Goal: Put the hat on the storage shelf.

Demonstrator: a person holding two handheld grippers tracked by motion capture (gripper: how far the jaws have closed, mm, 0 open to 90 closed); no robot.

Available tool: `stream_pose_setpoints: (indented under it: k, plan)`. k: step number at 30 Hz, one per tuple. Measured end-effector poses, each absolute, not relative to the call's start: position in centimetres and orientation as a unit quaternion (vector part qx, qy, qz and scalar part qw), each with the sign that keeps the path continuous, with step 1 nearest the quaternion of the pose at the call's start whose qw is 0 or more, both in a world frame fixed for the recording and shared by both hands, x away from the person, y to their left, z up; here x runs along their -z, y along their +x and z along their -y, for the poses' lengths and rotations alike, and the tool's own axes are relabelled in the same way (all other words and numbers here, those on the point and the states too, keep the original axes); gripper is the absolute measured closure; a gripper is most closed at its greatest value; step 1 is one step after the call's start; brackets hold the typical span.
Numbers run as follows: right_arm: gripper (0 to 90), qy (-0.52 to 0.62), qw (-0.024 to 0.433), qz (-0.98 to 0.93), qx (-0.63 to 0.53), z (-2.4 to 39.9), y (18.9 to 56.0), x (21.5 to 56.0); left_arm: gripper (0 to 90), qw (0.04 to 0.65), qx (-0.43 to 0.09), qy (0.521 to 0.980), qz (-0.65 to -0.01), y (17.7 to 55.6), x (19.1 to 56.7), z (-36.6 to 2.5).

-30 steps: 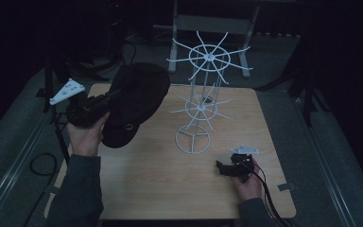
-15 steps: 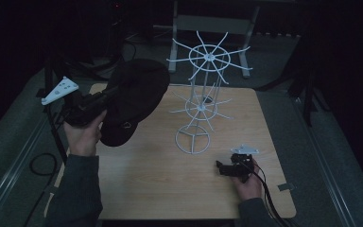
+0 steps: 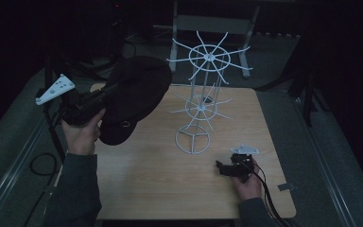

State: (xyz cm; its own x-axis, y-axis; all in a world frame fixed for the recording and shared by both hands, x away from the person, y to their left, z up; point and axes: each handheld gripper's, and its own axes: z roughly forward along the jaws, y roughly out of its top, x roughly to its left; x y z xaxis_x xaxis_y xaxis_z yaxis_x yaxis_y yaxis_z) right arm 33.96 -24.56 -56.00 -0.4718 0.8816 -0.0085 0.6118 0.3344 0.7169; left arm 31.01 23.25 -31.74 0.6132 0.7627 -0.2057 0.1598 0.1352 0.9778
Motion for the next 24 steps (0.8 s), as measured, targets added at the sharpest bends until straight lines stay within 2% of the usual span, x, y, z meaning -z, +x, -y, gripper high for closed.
stream_pose_setpoints:
  k: [24]
  plan:
    - [11.5, 0.472, 0.203, -0.791, -0.332, 24.55, 33.96, 56.0, 85.1, 0.678, -0.221, 0.605, -0.355, 30.84, 30.87, -24.03]
